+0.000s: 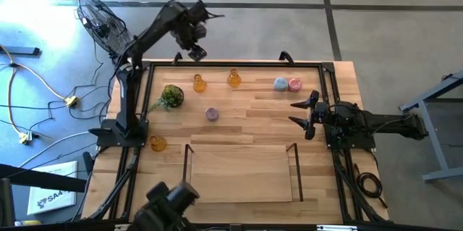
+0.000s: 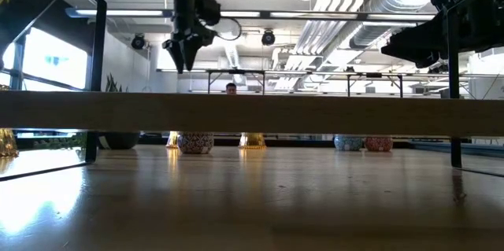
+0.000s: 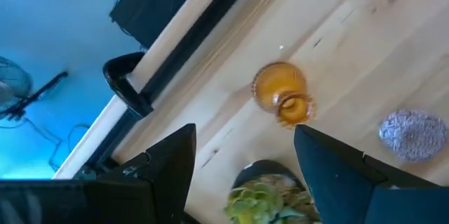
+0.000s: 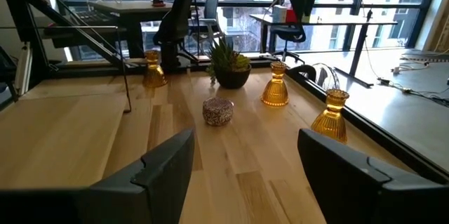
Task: Pick & Place candle stick holders
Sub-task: Put the top right gold glass candle holder on the shelf
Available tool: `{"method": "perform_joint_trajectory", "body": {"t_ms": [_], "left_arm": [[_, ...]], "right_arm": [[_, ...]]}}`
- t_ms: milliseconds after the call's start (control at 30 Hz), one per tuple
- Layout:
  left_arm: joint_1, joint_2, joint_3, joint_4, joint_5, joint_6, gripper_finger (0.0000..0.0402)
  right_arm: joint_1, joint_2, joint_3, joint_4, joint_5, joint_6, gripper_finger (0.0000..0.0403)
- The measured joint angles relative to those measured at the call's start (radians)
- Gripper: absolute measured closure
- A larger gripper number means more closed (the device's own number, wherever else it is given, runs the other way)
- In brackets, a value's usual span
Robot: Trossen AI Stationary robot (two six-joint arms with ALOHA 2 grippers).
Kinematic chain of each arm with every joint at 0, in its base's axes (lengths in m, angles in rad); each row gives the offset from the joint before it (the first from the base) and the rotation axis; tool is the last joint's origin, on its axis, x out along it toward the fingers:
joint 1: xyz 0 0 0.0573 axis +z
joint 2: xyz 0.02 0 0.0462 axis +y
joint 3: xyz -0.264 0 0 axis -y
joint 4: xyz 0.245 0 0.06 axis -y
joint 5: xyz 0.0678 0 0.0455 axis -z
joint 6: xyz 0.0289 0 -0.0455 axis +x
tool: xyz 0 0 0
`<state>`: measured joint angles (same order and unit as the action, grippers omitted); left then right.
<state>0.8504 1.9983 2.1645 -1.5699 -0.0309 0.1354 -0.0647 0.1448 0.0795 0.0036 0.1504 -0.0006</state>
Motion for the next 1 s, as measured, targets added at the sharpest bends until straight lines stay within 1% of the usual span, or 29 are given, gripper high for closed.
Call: {"method": "perform_joint_trajectory", "body": {"t_ms": [133, 200, 333, 500, 600, 833, 900, 1000], "left_arm": [[0.038, 0.025, -0.004, -0.001, 0.055, 0.148, 0.0165], [0.040, 0.037, -0.004, -0.001, 0.088, 0.258, 0.0165], [0.040, 0.060, -0.004, -0.001, 0.145, 0.423, 0.0165], [0.040, 0.061, -0.004, -0.001, 0.160, 0.492, 0.0165], [0.040, 0.061, -0.004, 0.000, 0.147, 0.566, 0.0165], [0.048, 0.061, -0.004, 0.008, -0.008, 0.752, 0.0165], [0.048, 0.061, -0.004, 0.011, -0.016, 0.759, 0.0165], [0.047, 0.061, -0.004, 0.026, 0.002, 0.759, 0.0165]], "right_arm": [[0.000, 0.000, 0.000, 0.000, 0.000, 0.000, 0.0153], [0.000, 0.000, 0.000, 0.000, 0.002, 0.000, 0.0153], [0.000, 0.000, 0.000, 0.000, 0.022, 0.005, 0.0153], [0.000, 0.000, 0.000, -0.011, 0.031, 0.055, 0.0153], [0.000, 0.000, 0.000, -0.025, 0.040, 0.056, 0.0153], [0.000, 0.000, 0.000, -0.024, 0.049, 0.064, 0.0153], [0.000, 0.000, 0.000, -0.024, 0.046, 0.075, 0.0153], [0.000, 0.000, 0.000, -0.027, 0.046, 0.075, 0.0153]]}}
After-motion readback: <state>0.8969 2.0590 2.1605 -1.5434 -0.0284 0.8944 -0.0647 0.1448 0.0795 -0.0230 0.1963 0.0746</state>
